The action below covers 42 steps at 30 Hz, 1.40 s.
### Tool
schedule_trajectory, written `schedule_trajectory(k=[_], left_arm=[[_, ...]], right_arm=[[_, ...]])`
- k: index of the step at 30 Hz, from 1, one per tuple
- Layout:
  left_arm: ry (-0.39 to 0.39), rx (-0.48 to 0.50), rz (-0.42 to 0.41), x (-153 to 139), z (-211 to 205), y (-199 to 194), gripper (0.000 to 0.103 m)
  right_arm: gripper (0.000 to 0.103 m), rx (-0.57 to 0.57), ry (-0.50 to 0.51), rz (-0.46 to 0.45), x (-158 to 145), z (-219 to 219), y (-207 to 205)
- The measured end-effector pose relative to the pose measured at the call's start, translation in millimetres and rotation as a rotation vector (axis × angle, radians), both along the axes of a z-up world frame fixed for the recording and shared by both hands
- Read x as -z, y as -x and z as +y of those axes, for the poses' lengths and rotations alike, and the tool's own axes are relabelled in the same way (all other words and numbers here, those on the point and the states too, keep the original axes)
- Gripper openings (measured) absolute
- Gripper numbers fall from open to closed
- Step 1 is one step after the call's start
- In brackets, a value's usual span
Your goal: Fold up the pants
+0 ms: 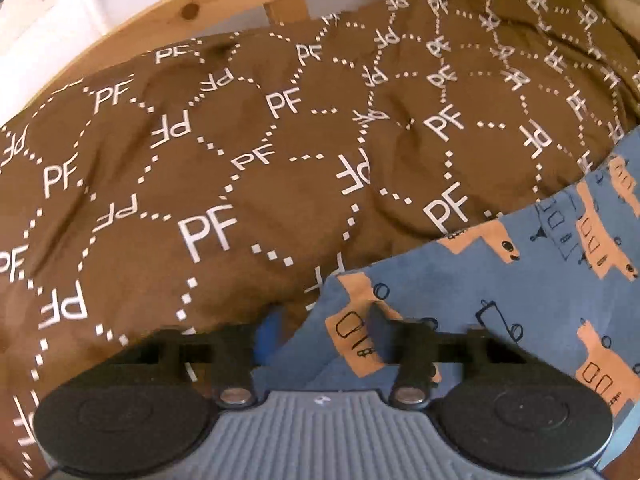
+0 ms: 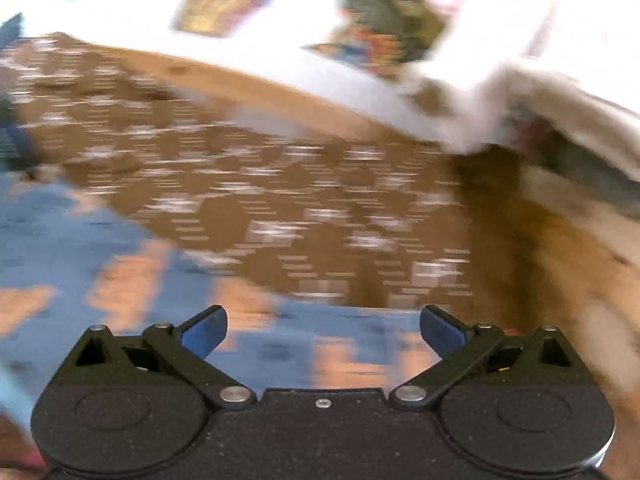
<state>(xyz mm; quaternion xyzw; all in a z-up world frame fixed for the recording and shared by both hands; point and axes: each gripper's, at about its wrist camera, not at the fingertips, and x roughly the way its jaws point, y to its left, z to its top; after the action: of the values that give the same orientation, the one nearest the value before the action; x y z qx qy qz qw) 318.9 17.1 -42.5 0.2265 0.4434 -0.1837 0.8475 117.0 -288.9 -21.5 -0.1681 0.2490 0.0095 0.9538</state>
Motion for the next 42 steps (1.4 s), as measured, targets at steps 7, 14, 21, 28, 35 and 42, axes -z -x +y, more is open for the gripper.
schedule_trajectory(k=[7, 14, 21, 28, 35, 42], left_arm=[[-0.058, -0.029, -0.122, -12.4, -15.9, 10.6, 0.004], [-0.128, -0.045, -0.152, 7.5, -27.3, 8.4, 0.006], [-0.074, -0.093, -0.301, -9.9, -37.4, 52.9, 0.080], [-0.130, 0.026, -0.295, 16.9, -65.6, 119.7, 0.081], [-0.272, 0.037, -0.307, 52.3, -74.0, 137.6, 0.087], [-0.139, 0.152, -0.346, -9.2, -121.1, 112.0, 0.087]], right_arm=[[0.102, -0.131, 0.003, 0.116, 19.4, 30.1, 5.5], [0.102, -0.047, -0.136, 0.201, 29.8, 3.9, -3.9], [0.102, -0.057, -0.143, 0.110, 9.2, 5.3, 9.8], [0.102, -0.088, -0.091, 0.138, 14.4, 14.9, 10.3], [0.102, 0.130, 0.113, 0.112, 5.0, -22.2, 16.6], [0.102, 0.336, -0.264, 0.045, -25.1, -88.0, 67.6]])
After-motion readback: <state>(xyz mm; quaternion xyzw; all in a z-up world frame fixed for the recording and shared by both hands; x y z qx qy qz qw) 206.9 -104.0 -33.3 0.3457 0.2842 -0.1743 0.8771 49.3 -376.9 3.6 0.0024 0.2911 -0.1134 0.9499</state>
